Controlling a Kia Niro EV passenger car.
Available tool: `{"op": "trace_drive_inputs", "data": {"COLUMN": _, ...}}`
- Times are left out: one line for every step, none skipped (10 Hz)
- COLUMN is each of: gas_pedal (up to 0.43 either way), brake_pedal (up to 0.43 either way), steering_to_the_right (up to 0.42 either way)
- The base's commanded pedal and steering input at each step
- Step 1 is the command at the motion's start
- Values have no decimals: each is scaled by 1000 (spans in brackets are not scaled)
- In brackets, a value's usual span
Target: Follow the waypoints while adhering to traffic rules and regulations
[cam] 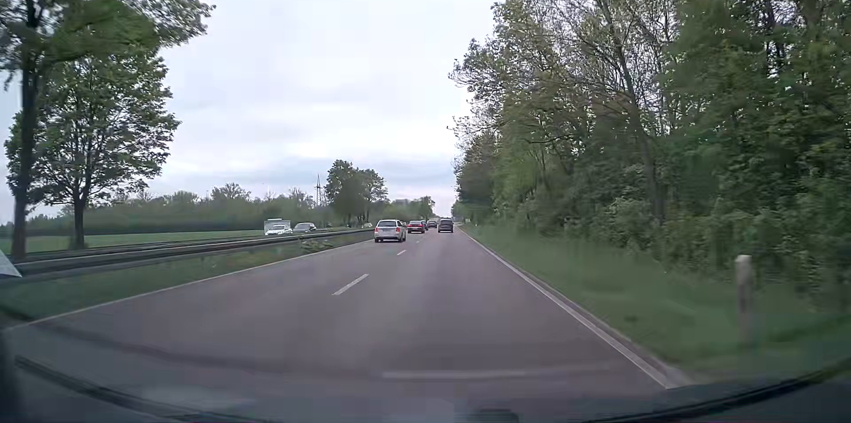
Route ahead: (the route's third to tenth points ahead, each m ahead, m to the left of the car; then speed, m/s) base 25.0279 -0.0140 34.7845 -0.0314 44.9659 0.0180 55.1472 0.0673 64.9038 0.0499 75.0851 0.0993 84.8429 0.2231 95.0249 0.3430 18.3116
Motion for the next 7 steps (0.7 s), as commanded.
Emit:
{"op": "trace_drive_inputs", "data": {"gas_pedal": 177, "brake_pedal": 0, "steering_to_the_right": -2}}
{"op": "trace_drive_inputs", "data": {"gas_pedal": 177, "brake_pedal": 0, "steering_to_the_right": -2}}
{"op": "trace_drive_inputs", "data": {"gas_pedal": 177, "brake_pedal": 0, "steering_to_the_right": -1}}
{"op": "trace_drive_inputs", "data": {"gas_pedal": 169, "brake_pedal": 0, "steering_to_the_right": -2}}
{"op": "trace_drive_inputs", "data": {"gas_pedal": 169, "brake_pedal": 0, "steering_to_the_right": -2}}
{"op": "trace_drive_inputs", "data": {"gas_pedal": 169, "brake_pedal": 0, "steering_to_the_right": -2}}
{"op": "trace_drive_inputs", "data": {"gas_pedal": 169, "brake_pedal": 0, "steering_to_the_right": -2}}
